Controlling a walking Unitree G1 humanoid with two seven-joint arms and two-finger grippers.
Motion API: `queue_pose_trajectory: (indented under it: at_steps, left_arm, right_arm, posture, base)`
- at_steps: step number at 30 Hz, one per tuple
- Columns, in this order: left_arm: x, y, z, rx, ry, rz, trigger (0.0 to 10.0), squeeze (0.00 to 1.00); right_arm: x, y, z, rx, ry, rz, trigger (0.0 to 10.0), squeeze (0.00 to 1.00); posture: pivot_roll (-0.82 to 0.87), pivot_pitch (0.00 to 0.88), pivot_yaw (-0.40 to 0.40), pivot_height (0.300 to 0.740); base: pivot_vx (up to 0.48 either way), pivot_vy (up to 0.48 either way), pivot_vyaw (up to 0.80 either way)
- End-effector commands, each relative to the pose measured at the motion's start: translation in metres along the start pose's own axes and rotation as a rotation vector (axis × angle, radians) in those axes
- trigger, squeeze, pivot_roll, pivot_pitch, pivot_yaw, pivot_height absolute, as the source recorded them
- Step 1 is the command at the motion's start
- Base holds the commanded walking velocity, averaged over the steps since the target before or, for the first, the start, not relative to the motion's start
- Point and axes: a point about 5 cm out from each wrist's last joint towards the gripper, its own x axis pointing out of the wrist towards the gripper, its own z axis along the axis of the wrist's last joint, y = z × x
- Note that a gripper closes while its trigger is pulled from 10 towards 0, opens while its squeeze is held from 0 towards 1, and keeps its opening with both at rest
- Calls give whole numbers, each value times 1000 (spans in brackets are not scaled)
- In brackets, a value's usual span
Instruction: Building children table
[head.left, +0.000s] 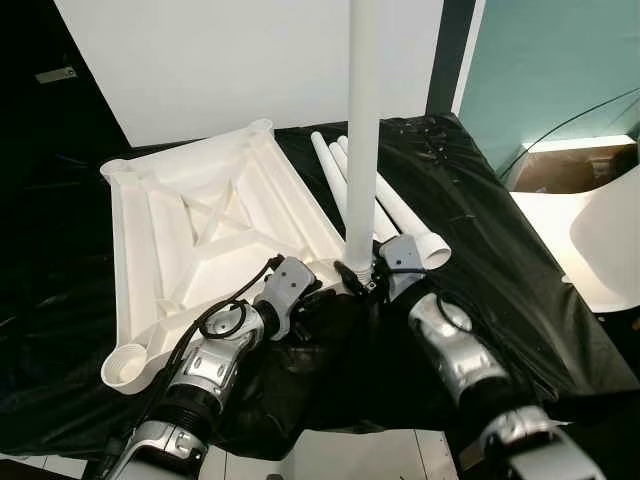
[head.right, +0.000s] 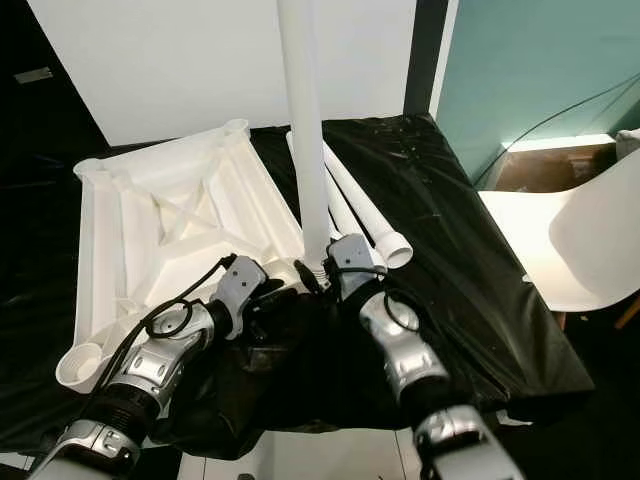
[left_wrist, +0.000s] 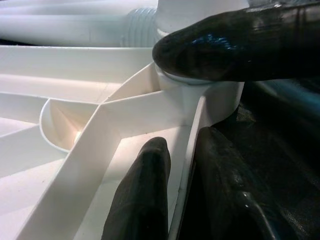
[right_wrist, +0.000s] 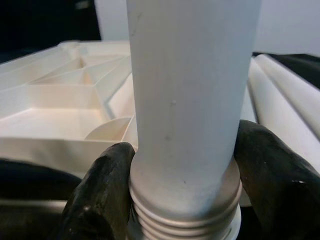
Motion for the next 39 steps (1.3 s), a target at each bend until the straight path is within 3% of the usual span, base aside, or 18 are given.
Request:
queue_pose_trajectory:
  at_steps: [1, 3, 8, 10, 11, 12, 13, 19, 20, 27, 30, 34, 35, 37, 38, 39]
  left_arm:
    - [-4, -13, -25, -45, 99, -61, 10000, 0]
    - [-3, -12, -24, -44, 99, -62, 10000, 0]
    - [-2, -12, -23, -40, 98, -67, 10000, 0]
    - [-1, -11, -22, -39, 97, -69, 10000, 0]
    - [-1, -11, -22, -39, 97, -69, 10000, 0]
    - [0, -11, -22, -38, 97, -69, 10000, 0]
    - [0, -11, -22, -37, 97, -68, 10000, 0]
    - [0, -10, -22, -35, 96, -66, 10000, 0]
    - [0, -10, -22, -34, 96, -67, 10000, 0]
    - [1, -14, -23, -39, 95, -73, 10000, 0]
    - [0, -15, -25, -41, 97, -72, 10000, 0]
    - [-1, -14, -25, -42, 97, -67, 10000, 0]
    - [-1, -14, -25, -42, 96, -66, 10000, 0]
    - [-1, -14, -25, -42, 96, -65, 10000, 0]
    - [-1, -14, -25, -42, 96, -64, 10000, 0]
    - [-1, -14, -24, -42, 96, -64, 10000, 0]
  right_arm:
    - [-11, -14, -13, 13, 66, -113, 0, 0]
    - [-11, 5, -15, 59, 64, -56, 0, 0]
    - [-2, 7, -11, 76, 46, -22, 0, 0]
    - [1, 9, -7, 71, 31, 20, 5529, 0]
    - [1, 9, -7, 71, 31, 20, 5529, 0]
    - [2, 10, -6, 75, 22, 45, 10000, 835]
    - [2, 10, -4, 65, 12, 84, 10000, 1000]
    - [3, 11, 0, 9, 14, 183, 10000, 1000]
    - [5, 4, 5, -50, -9, 258, 10000, 0]
    - [14, -13, 16, -110, -38, 311, 10000, 0]
    - [18, -15, 21, -171, -60, 347, 10000, 0]
    - [21, -16, 21, -168, -49, 361, 10000, 0]
    - [22, -16, 21, -158, -41, 374, 3137, 0]
    - [22, -15, 20, -150, -37, 384, 3137, 0]
    - [22, -14, 17, -127, -16, 392, 0, 0]
    - [22, -14, 16, -110, -1, 396, 0, 0]
  posture:
    - [-50, 0, 51, 740]
    - [-53, 0, 55, 740]
    - [-59, 0, 59, 740]
    - [-60, 0, 59, 740]
    - [-60, 0, 59, 740]
    - [-61, 0, 60, 740]
    - [-60, 0, 59, 740]
    - [-61, 0, 58, 740]
    - [-60, 0, 57, 740]
    - [-52, 0, 50, 740]
    - [-46, 0, 46, 740]
    - [-45, 0, 46, 740]
    - [-42, 0, 46, 740]
    - [-42, 0, 46, 740]
    - [-42, 0, 48, 740]
    - [-42, 0, 48, 740]
  base:
    - [0, 0, 0]
    - [0, 0, 0]
    - [0, 0, 0]
    - [0, 0, 0]
    - [0, 0, 0]
    - [0, 0, 0]
    - [0, 0, 0]
    - [0, 0, 0]
    - [0, 0, 0]
    - [0, 0, 0]
    - [0, 0, 0]
    - [0, 0, 0]
    - [0, 0, 0]
    - [0, 0, 0]
    - [0, 0, 0]
    - [0, 0, 0]
